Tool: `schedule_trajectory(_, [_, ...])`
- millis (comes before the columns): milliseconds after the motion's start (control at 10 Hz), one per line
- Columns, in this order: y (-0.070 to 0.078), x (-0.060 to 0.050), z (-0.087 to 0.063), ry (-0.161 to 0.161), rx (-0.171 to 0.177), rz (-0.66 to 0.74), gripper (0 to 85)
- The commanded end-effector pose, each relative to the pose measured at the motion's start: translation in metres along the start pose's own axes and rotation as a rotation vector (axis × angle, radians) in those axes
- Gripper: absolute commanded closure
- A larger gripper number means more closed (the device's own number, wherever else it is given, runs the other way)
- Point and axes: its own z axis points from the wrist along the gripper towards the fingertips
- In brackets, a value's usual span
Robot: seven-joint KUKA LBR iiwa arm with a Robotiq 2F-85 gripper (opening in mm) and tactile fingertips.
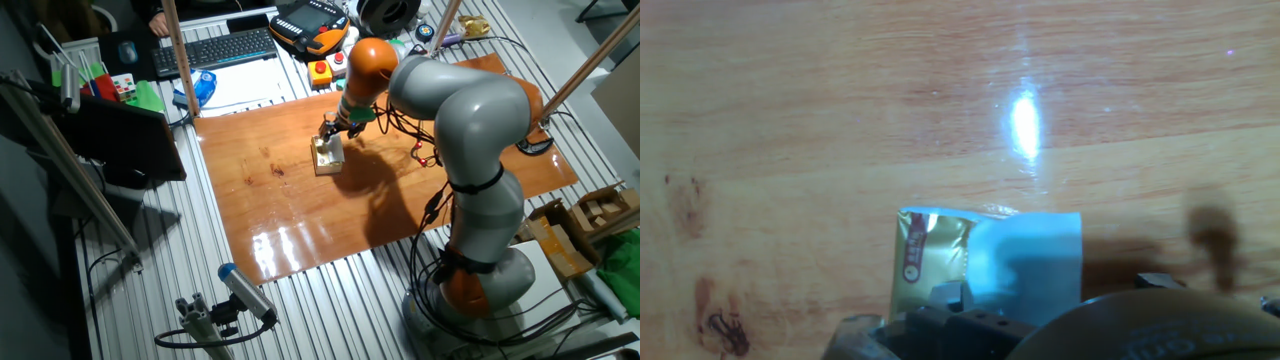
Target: Pull out a napkin
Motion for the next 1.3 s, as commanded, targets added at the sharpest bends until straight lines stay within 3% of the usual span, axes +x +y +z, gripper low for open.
schedule_trajectory(0, [0.0012, -0.0006, 0.0027, 0.000, 0.000, 0.002, 1.7])
schedule_trajectory(400, [0.0013, -0.0002, 0.0099, 0.006, -0.014, 0.005, 6.3])
schedule_trajectory(900, [0.0021, -0.0007, 0.0110, 0.006, -0.004, -0.018, 33.7])
schedule_trajectory(1200, [0.0017, -0.0025, 0.0080, 0.012, -0.003, -0.026, 39.0])
